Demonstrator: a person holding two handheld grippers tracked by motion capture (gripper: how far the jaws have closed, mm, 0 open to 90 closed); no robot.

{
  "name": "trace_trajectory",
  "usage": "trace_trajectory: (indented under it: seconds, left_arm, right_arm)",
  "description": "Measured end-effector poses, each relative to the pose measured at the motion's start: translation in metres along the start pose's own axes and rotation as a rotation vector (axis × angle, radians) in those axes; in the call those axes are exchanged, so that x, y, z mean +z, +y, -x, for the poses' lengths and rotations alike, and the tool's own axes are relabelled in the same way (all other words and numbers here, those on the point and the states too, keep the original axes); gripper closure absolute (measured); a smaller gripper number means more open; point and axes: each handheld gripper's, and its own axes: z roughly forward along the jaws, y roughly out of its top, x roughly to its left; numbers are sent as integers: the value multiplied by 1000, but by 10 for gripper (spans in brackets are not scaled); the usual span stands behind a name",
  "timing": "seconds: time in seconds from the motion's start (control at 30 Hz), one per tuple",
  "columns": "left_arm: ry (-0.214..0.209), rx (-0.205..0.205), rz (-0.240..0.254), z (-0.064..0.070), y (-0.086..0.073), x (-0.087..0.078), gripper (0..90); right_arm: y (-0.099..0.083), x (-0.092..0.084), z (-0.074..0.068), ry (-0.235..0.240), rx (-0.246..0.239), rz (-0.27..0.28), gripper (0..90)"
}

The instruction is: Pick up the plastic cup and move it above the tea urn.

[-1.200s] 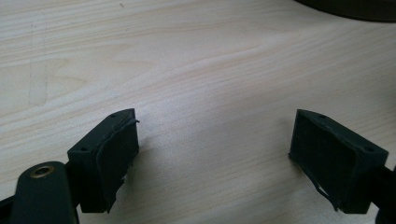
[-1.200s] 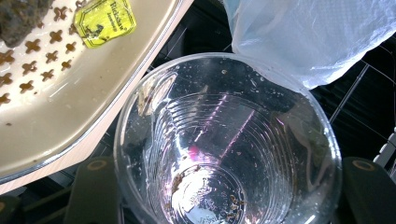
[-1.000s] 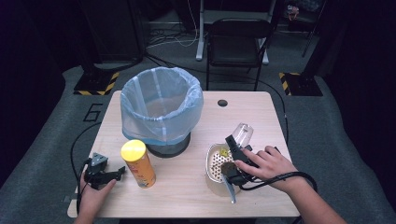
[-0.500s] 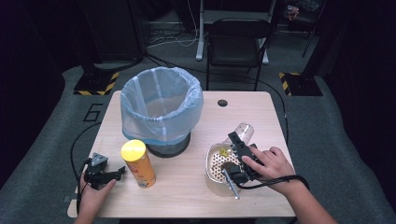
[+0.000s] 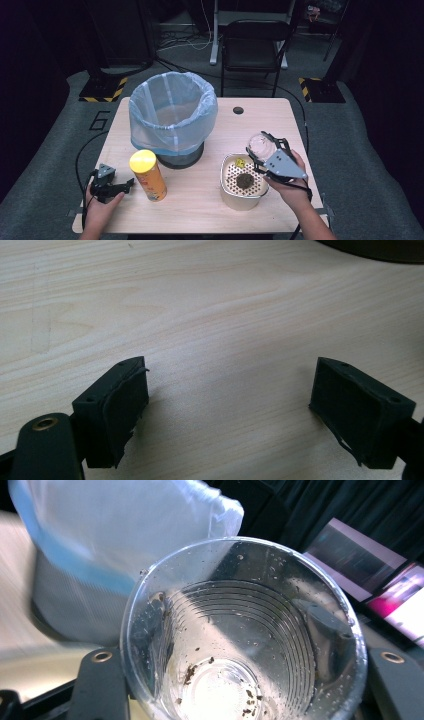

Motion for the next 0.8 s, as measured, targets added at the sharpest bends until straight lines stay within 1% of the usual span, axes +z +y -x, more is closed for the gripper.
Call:
trace_trajectory:
  seconds: [0.07,0.13,0.17,0.23,0.27,0.3,0.37,0.47,0.5,0.57,0.63,0.67,0.7,0.73,0.8]
  left_arm:
    - [0,0,0,0,0,0,151]
    - [0,0,1,0,0,0,151]
    - [0,0,0,0,0,0,150]
    - [0,0,0,0,0,0,151]
    - [0,0,0,0,0,0,150]
    - [0,0,0,0,0,0,151]
    - [0,0,0,0,0,0,150]
    - [0,0,0,0,0,0,150]
    - [0,-1,0,0,0,0,151]
    - [0,-1,1,0,0,0,151]
    - [0,-1,0,0,0,0,150]
    - [0,-1,0,0,0,0,150]
    - [0,0,0,0,0,0,150]
    - [0,0,0,0,0,0,150]
    - [0,-1,0,0,0,0,151]
  right_arm:
    - [0,0,8,39,127,22,346]
    - [1,0,16,89,228,32,346]
    - [2,-1,18,115,272,33,346]
    - [3,0,24,152,314,51,345]
    - [4,0,26,167,340,51,345]
    - [6,0,27,173,357,50,346]
    - [9,0,30,194,383,42,345]
    - [14,0,32,201,383,38,345]
    - [15,0,32,211,395,32,346]
    - [19,1,33,203,385,36,346]
    - [22,2,33,207,385,34,346]
    - [25,2,34,203,372,30,346]
    - [29,3,34,206,369,22,346]
    - [33,5,37,206,343,24,346]
    - [43,8,41,215,340,15,346]
